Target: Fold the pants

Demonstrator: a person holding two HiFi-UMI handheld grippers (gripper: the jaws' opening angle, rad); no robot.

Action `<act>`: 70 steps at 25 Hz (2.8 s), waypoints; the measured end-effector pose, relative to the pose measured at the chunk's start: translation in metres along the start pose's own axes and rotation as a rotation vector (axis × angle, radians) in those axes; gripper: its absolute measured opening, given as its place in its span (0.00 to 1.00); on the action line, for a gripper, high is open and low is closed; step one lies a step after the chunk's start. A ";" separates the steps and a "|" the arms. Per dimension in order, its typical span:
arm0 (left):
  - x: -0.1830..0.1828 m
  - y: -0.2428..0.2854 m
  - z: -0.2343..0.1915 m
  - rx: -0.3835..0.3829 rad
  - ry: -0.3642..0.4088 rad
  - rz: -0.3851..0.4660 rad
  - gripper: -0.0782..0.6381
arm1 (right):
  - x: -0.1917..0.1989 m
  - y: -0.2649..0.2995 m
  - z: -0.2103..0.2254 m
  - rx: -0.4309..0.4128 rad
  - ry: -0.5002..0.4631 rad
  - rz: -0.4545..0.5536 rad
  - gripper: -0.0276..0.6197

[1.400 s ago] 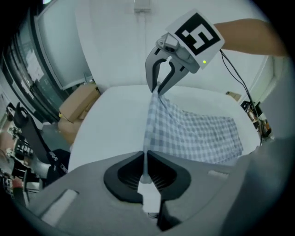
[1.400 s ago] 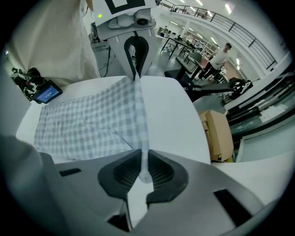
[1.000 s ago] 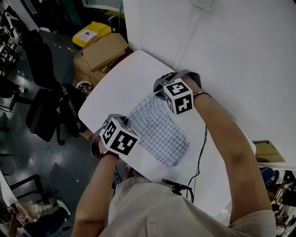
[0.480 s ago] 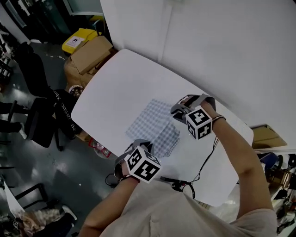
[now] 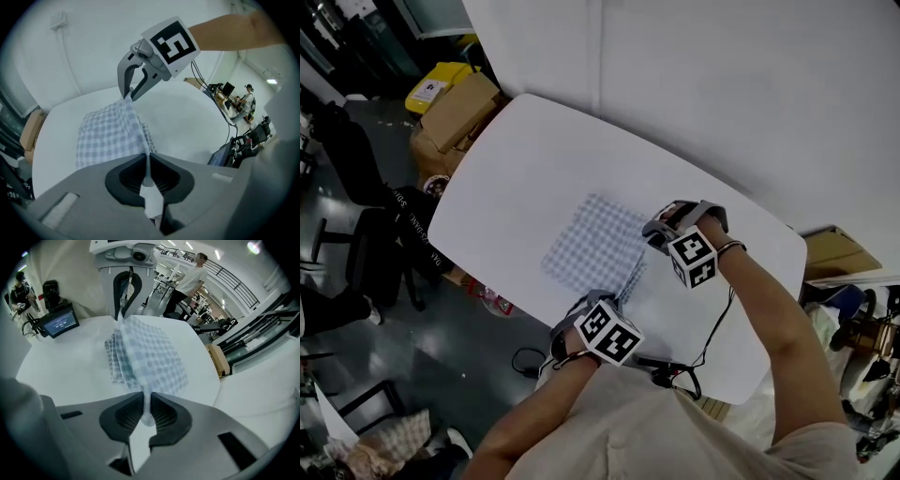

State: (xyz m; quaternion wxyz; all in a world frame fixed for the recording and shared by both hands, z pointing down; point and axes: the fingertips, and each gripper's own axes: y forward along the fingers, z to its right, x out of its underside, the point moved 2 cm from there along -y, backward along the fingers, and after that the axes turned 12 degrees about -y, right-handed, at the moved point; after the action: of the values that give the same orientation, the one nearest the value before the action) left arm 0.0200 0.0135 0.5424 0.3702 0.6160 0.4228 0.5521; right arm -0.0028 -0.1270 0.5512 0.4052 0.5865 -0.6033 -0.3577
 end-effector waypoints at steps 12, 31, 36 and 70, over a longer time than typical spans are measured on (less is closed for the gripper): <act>0.012 0.034 0.033 0.208 -0.097 -0.038 0.32 | -0.001 0.015 -0.042 -0.096 0.093 -0.021 0.26; 0.020 0.001 0.027 0.407 -0.121 0.086 0.32 | -0.039 -0.045 -0.062 0.245 0.865 0.000 0.17; 0.003 -0.014 -0.004 0.429 -0.112 0.209 0.19 | -0.066 -0.061 -0.052 0.392 1.189 0.070 0.11; 0.008 -0.096 -0.147 0.564 -0.008 0.489 0.13 | -0.173 -0.071 -0.015 0.944 2.143 0.281 0.07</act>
State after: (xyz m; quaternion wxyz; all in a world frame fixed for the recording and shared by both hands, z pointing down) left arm -0.1366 0.0548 0.4737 0.0449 0.7787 0.3972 0.4836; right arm 0.0381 0.0422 0.4811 0.4837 0.6076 -0.0867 0.6240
